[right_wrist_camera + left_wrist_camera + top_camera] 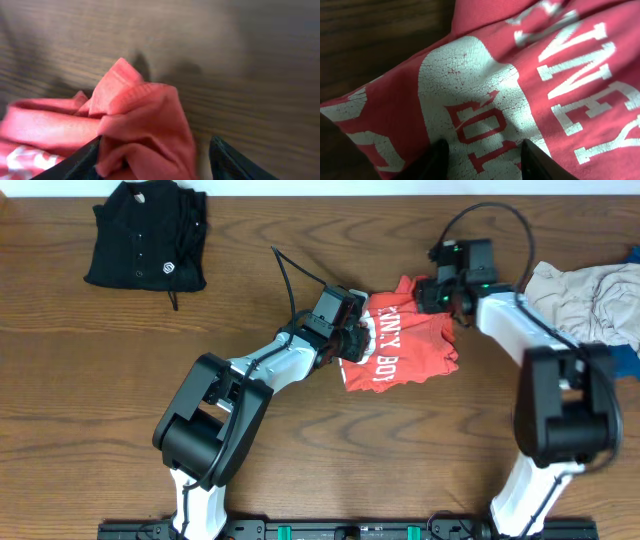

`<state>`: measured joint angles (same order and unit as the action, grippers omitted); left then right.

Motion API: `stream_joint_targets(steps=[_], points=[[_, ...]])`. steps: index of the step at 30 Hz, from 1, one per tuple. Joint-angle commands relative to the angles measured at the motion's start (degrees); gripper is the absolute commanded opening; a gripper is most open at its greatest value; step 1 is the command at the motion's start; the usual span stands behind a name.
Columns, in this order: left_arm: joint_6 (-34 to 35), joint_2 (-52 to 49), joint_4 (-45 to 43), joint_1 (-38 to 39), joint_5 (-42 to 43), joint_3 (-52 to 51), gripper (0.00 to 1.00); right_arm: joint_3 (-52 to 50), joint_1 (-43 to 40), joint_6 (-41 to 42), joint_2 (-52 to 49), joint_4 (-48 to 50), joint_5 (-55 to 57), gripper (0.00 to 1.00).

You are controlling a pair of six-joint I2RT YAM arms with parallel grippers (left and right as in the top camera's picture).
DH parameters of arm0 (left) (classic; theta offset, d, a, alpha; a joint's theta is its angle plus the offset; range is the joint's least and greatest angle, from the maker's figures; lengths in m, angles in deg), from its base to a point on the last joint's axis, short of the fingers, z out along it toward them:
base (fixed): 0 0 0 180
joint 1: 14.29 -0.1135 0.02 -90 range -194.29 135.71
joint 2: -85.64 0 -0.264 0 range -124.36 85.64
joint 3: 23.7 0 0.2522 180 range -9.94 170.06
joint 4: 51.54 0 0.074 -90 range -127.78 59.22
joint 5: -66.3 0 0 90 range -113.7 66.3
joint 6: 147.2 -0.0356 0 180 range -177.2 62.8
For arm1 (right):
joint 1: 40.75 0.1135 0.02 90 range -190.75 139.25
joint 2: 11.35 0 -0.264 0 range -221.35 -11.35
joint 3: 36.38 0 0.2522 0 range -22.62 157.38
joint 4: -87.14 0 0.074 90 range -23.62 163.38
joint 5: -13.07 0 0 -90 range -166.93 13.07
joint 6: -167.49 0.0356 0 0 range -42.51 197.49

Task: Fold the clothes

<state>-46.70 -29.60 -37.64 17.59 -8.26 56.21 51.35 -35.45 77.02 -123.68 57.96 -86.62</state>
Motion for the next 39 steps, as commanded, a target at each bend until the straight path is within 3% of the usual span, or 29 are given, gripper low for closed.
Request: stream_joint_targets(steps=[1, 7, 14, 23, 29, 39], points=[[0.7, -0.7, 2.9, -1.3, -4.6, -2.1, 0.48, 1.9, 0.0, 0.0, 11.9, -1.6, 2.2, 0.61], [-0.8, 6.1, 7.8, -1.3, -4.6, -2.1, 0.48, 1.9, 2.2, 0.0, 23.8, -16.7, -4.5, 0.61], [-0.8, 12.0, 13.8, -1.2, -4.5, -2.1, 0.48, 0.7, 7.6, 0.0, 24.0, -30.1, -12.7, 0.62], [-0.7, 12.0, 16.8, -1.2, -0.9, -2.1, 0.48, -7.3, 11.8, 2.8, 18.0, -26.1, -12.6, 0.64], [0.5, 11.5, 16.8, -1.2, 0.7, -2.2, 0.47, -8.4, 9.3, 4.3, 12.8, -24.0, -12.6, 0.59], [1.0, 8.2, 15.1, 1.0, 7.5, -2.2, 0.47, -8.9, 4.0, 4.0, 9.2, -23.5, -12.7, 0.64]])
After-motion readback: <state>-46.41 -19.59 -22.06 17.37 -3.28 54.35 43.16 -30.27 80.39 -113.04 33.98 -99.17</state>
